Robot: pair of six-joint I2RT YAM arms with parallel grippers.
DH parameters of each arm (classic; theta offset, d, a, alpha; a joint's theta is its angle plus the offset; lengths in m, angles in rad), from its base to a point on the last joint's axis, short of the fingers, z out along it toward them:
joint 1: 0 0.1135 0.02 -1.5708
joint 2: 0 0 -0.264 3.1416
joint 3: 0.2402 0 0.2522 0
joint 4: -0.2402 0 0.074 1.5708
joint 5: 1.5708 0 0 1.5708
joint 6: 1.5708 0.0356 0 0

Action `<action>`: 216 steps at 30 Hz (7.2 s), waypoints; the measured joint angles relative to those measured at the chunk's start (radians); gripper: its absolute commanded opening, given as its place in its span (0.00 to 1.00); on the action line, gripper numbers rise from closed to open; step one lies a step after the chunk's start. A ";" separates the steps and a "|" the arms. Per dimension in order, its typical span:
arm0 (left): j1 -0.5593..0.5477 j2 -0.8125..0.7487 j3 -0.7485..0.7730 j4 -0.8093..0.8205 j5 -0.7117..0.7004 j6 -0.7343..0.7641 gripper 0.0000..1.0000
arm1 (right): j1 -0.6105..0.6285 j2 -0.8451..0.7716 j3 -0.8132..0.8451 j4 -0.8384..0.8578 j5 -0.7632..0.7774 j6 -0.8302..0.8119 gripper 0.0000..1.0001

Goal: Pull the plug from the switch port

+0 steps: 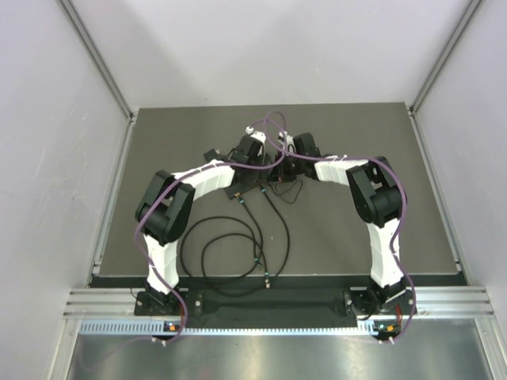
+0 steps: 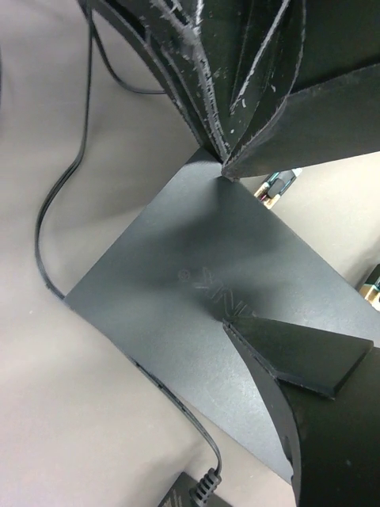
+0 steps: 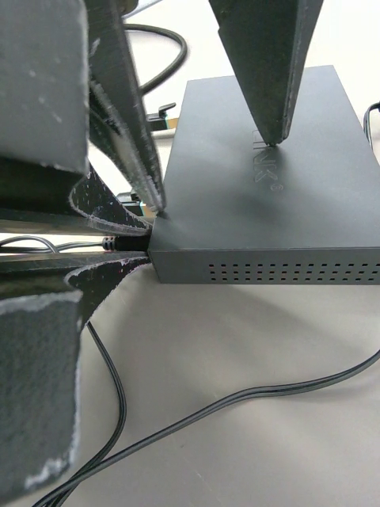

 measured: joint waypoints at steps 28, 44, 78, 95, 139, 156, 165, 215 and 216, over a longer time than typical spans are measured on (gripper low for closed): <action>-0.045 0.018 0.010 -0.029 -0.118 0.018 0.71 | 0.001 0.001 0.012 -0.027 0.020 -0.013 0.00; -0.032 0.050 0.047 -0.026 -0.141 -0.033 0.68 | 0.046 -0.016 0.022 -0.018 0.205 -0.040 0.00; 0.056 0.004 -0.032 0.124 0.076 -0.121 0.73 | 0.017 -0.057 -0.078 0.046 0.084 -0.036 0.00; 0.036 -0.153 -0.153 -0.045 0.037 0.031 0.83 | -0.003 -0.026 0.035 -0.197 -0.023 -0.130 0.00; -0.041 0.066 0.108 -0.115 0.138 0.435 0.62 | -0.026 0.008 0.087 -0.266 -0.106 -0.162 0.00; -0.037 0.106 0.170 -0.141 0.108 0.381 0.55 | -0.011 -0.076 -0.038 -0.143 0.080 -0.145 0.00; 0.022 0.116 0.161 -0.080 0.064 0.377 0.58 | 0.000 -0.119 -0.071 -0.214 0.117 -0.184 0.00; 0.075 -0.336 -0.111 -0.145 0.150 0.098 0.71 | -0.434 -0.250 -0.061 -0.427 0.647 -0.205 0.68; 0.076 -0.337 -0.113 -0.145 0.152 0.099 0.71 | -0.420 -0.250 -0.060 -0.429 0.652 -0.207 0.73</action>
